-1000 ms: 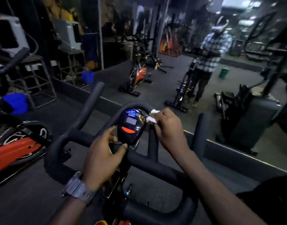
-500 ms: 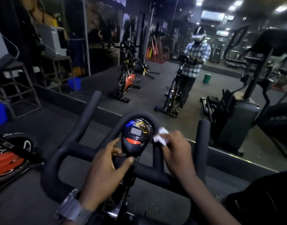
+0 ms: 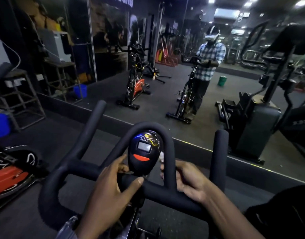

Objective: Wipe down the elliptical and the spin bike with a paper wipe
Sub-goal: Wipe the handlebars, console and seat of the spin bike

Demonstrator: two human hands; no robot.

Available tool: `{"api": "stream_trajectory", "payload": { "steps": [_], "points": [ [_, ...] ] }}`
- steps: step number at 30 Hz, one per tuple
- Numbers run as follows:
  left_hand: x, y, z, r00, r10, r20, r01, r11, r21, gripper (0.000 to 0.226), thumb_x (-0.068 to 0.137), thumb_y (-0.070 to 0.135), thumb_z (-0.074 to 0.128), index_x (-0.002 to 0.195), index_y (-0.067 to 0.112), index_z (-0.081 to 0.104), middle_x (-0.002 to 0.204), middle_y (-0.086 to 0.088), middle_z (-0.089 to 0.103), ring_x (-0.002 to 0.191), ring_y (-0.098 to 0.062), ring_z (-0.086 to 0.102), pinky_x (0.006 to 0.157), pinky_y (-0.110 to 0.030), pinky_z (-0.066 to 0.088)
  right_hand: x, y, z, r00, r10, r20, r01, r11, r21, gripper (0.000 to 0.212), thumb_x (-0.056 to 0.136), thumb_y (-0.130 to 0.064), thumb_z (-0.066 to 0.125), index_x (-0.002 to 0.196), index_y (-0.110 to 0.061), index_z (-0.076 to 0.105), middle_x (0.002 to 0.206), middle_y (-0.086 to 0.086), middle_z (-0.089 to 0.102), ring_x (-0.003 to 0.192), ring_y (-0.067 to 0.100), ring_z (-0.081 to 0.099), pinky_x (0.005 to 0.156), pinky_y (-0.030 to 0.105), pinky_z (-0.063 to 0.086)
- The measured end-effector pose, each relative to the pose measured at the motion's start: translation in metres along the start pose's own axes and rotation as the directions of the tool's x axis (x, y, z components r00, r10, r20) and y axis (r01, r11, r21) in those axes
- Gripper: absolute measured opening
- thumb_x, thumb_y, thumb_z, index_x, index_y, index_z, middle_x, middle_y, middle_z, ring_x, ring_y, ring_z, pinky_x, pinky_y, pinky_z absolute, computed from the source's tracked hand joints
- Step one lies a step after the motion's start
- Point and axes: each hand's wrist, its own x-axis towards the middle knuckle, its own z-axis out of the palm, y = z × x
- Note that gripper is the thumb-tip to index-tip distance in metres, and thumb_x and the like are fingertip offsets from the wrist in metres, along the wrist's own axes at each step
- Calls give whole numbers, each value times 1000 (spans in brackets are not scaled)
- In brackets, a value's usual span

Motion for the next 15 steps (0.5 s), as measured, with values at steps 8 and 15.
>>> {"api": "stream_trajectory", "payload": {
  "steps": [8, 15],
  "points": [
    [7, 0, -4, 999, 1, 46, -1, 1000, -6, 62, 63, 65, 67, 122, 53, 50, 100, 16, 63, 100, -2, 60, 90, -29, 49, 25, -56, 11, 919, -394, -16, 374, 884, -281, 21, 96, -14, 56, 109, -3, 69, 104, 11, 68, 89, 14, 62, 75, 26, 53],
    [13, 3, -7, 997, -27, 66, 31, 998, -53, 63, 62, 67, 66, 120, 46, 55, 91, 10, 63, 92, -6, 62, 83, -23, 48, -14, -45, 8, 448, -771, 454, 357, -311, -881, 22, 81, -13, 66, 99, -23, 76, 82, -6, 68, 78, 11, 60, 69, 23, 47]
  ]
}}
